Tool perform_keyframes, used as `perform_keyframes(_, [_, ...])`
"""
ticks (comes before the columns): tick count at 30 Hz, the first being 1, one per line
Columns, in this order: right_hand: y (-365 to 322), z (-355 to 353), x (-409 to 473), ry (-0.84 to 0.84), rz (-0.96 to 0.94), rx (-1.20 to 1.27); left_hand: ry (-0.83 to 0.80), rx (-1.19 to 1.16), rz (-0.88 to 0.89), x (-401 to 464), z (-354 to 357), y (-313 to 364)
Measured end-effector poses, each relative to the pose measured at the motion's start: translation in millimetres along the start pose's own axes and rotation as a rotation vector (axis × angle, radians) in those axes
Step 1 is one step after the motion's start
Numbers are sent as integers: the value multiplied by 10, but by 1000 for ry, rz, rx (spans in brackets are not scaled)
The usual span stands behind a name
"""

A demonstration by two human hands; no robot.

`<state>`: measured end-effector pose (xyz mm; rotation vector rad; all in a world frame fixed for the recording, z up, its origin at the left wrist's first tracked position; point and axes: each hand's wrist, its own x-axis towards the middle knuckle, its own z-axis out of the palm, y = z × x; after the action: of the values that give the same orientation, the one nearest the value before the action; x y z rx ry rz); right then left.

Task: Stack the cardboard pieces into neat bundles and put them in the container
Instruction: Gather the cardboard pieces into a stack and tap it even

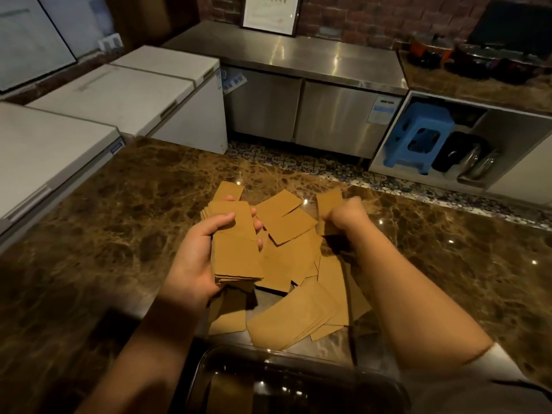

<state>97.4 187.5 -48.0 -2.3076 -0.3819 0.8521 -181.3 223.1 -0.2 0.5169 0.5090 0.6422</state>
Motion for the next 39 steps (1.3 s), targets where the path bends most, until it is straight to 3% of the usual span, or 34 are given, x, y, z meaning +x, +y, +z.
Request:
perform_keyframes(3, [72,-269,-122,-53,-38,346,35,-32,15,4,-39,-11])
perform_keyframes(5, [179,-419,-415,-151,-50,356,38,-39,16,17,-53,-34])
perform_keyframes(8, [439,-519,-916,-431,-116,98,30,-23,-3,4,-35,-70])
perform_keyframes(11, [665,-391,-1360,-672,-389,-368,41,-4,-33,-26,25,-91])
perform_keyframes(14, [769,-149,-1527,-565,-821,-916,21,-27,-38,-65,80,-98])
perform_keyframes(19, [722,91,-1551,-490,-1248,-1088,-48,-49,-45,-165,125,-73])
perform_keyframes(23, [719,183,-1524,-380,-1330,-1172,-56,-23,-17,-206,133,-55])
perform_keyframes(30, [785,-12,-1535,-302,-1214,-877,-23,-60,-16,-223,169,-64])
perform_keyframes(35, [676,-366,-1552,-378,-610,-223,-7,-113,-41,-251,286,-83])
perform_keyframes(39, [661,-661,-1586,-339,-344,290,-38,-161,-45,-258,377,-100])
